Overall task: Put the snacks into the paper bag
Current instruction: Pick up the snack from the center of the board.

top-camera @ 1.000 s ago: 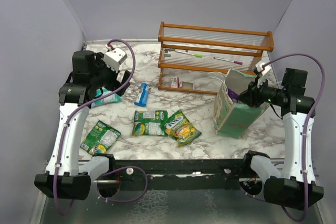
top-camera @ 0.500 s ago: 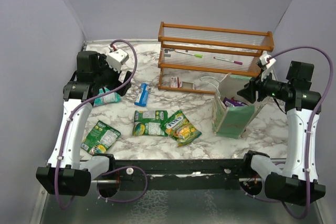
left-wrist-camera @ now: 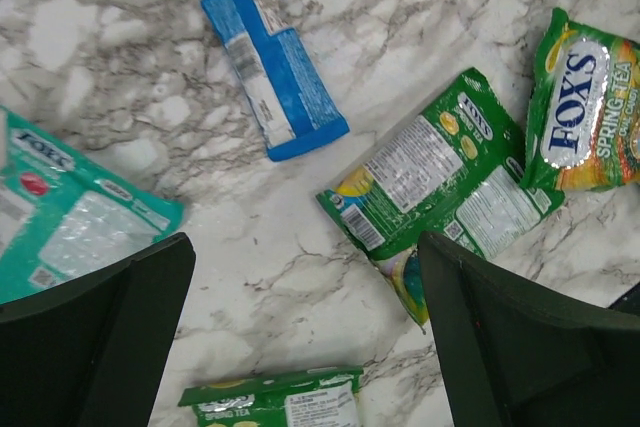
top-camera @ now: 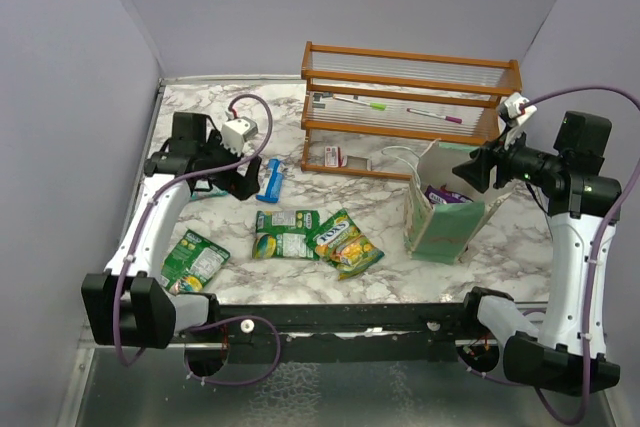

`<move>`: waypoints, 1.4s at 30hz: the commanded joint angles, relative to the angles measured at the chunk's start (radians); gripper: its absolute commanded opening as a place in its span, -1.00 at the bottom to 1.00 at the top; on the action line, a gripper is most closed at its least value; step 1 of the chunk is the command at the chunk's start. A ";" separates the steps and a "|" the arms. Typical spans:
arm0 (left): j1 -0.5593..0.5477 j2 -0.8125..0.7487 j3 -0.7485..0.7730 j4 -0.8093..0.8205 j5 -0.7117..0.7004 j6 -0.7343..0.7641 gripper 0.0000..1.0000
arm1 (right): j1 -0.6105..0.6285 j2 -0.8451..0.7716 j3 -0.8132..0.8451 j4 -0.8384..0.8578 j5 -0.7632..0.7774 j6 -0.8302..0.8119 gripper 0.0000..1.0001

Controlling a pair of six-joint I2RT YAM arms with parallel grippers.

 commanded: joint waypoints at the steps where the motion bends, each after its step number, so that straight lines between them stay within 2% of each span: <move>1: 0.006 0.063 -0.058 -0.013 0.095 0.024 0.91 | -0.004 -0.030 0.016 0.016 -0.021 0.030 0.15; 16: 0.004 0.292 -0.108 -0.076 0.173 0.161 0.73 | -0.004 -0.067 -0.056 0.071 -0.025 0.053 0.15; 21: 0.004 0.370 -0.117 -0.092 0.232 0.170 0.61 | -0.004 -0.070 -0.061 0.068 -0.015 0.050 0.15; 26: -0.003 0.437 -0.103 -0.070 0.229 0.145 0.51 | -0.004 -0.082 -0.077 0.081 -0.022 0.067 0.15; 35: -0.016 0.571 -0.053 -0.124 0.261 0.168 0.30 | -0.004 -0.102 -0.111 0.080 -0.003 0.057 0.15; 42: -0.041 0.614 -0.032 -0.124 0.287 0.164 -0.01 | -0.004 -0.112 -0.123 0.084 0.003 0.060 0.15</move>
